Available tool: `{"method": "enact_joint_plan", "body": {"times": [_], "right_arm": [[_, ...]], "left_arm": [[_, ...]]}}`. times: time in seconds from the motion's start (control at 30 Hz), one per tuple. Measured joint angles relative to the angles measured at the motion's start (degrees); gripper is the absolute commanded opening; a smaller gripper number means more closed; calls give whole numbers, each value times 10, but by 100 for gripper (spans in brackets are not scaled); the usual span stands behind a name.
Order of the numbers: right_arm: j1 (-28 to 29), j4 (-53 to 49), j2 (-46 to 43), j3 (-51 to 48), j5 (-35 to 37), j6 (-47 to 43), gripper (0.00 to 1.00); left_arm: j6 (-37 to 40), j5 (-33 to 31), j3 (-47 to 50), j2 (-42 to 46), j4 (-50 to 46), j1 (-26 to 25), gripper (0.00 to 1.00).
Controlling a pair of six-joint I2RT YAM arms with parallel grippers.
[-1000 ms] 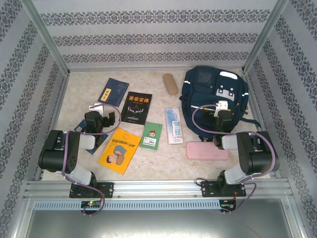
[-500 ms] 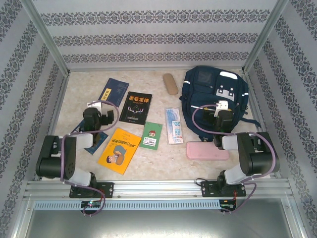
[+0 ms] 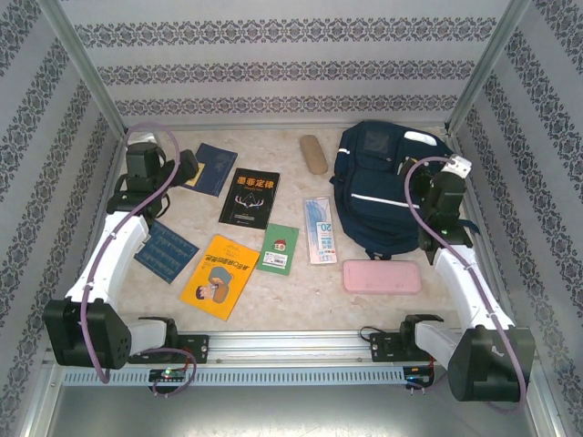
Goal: Pack the student bag
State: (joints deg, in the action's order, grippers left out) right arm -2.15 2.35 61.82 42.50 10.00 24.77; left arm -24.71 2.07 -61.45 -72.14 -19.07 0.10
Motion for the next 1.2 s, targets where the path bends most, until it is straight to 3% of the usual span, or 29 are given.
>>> {"method": "enact_joint_plan", "body": {"times": [0.2,0.37,0.6,0.9,1.07,1.2], "right_arm": [[13,-141,85,20,-42,50,98],[63,-198,192,33,-94,73,98],[167,-210,287,96,-106,106,98],[322,-208,436,278,-131,170,98],[368,-210,513,397,-172,172,98],[378,-217,518,429,-176,162,98]], "left_arm": [[-33,43,2,-10,-24,-11,100],[-41,58,-1,-33,-38,-32,100],[-41,65,-19,-41,-54,-49,100],[-41,63,-26,-41,-66,-73,100],[-41,62,-26,-41,-70,-95,100],[-51,63,-27,-42,-69,-131,100]]}}
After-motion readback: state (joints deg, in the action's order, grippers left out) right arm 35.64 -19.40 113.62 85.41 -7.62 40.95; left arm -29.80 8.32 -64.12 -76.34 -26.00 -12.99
